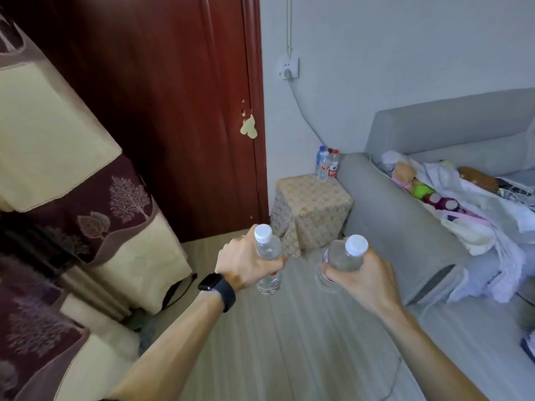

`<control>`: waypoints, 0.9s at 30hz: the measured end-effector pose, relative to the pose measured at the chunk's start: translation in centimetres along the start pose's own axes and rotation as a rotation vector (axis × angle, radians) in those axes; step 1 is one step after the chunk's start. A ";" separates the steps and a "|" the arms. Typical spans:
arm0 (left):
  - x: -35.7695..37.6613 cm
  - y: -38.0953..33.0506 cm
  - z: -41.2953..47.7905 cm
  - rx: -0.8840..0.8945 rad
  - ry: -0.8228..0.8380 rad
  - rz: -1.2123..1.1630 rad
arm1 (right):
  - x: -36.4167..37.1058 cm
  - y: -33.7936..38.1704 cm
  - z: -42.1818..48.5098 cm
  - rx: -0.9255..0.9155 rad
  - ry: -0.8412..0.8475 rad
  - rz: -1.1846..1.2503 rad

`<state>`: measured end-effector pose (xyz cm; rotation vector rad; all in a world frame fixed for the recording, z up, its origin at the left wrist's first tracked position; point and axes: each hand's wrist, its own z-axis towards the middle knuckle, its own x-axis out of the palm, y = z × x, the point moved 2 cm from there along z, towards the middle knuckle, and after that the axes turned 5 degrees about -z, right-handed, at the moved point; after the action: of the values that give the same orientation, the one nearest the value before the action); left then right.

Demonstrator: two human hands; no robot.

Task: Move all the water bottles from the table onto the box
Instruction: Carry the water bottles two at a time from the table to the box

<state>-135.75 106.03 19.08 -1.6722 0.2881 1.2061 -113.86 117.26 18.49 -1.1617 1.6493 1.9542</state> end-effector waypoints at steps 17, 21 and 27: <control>17.7 -11.2 36.4 0.027 0.172 -0.055 | -2.3 -10.4 36.0 0.106 0.023 0.063; 20.8 -12.7 42.7 -0.004 0.175 -0.095 | -2.8 -12.3 43.9 0.112 0.062 0.073; 26.0 -13.1 52.2 -0.042 0.220 -0.133 | -1.1 -15.3 55.1 0.103 0.126 0.062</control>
<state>-144.57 163.69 6.03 -1.8338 0.2833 0.9377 -122.74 172.94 9.09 -1.2300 1.8473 1.8414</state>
